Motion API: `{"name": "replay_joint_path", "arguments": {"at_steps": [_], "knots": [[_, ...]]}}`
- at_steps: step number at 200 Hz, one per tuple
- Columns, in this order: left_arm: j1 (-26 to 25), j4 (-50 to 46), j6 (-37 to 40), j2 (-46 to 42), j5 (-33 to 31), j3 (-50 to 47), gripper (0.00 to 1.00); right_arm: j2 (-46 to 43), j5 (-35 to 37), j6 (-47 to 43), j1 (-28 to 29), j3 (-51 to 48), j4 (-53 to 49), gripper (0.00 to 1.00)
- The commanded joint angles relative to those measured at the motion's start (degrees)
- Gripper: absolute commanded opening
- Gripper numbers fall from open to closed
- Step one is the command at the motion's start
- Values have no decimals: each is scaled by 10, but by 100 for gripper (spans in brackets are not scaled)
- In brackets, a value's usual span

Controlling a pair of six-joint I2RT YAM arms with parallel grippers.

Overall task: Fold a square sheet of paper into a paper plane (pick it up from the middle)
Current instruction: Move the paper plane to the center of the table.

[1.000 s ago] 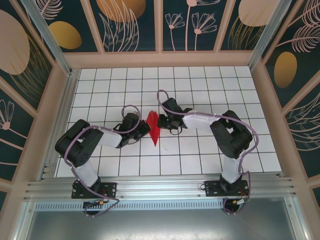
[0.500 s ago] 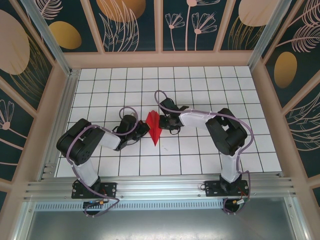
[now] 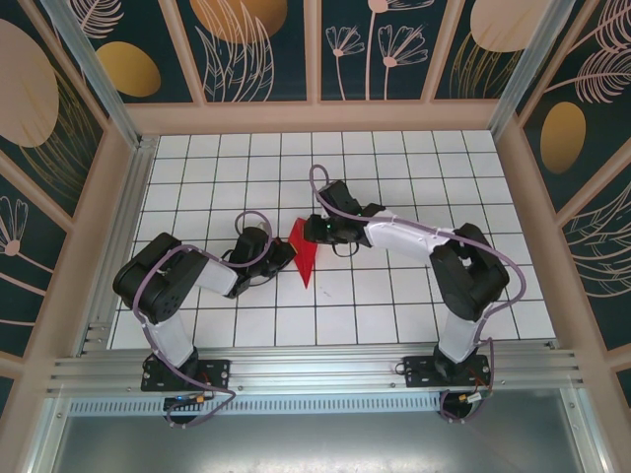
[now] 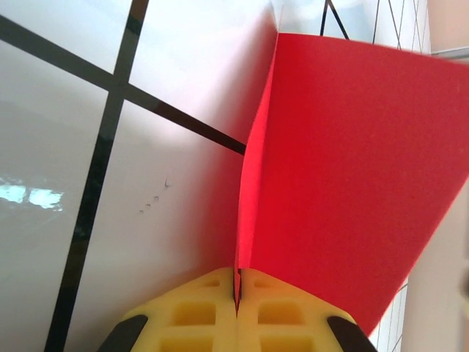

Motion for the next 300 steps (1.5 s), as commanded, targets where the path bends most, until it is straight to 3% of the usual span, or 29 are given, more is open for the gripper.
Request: {"name": "replay_joint_path", "arguments": {"at_steps": [1, 43, 166, 300], "knots": [[-4, -11, 9, 8, 25, -7, 0, -24, -20, -21, 8, -13, 14, 30], [-3, -12, 7, 5, 25, -7, 0, -23, -9, -20, 20, -18, -4, 32], [-4, -14, 5, 13, 21, -8, 0, 43, -19, -14, 28, -27, -12, 55], [-4, -9, 1, 13, 23, -10, 0, 40, -81, 1, 34, -52, 14, 55]]}}
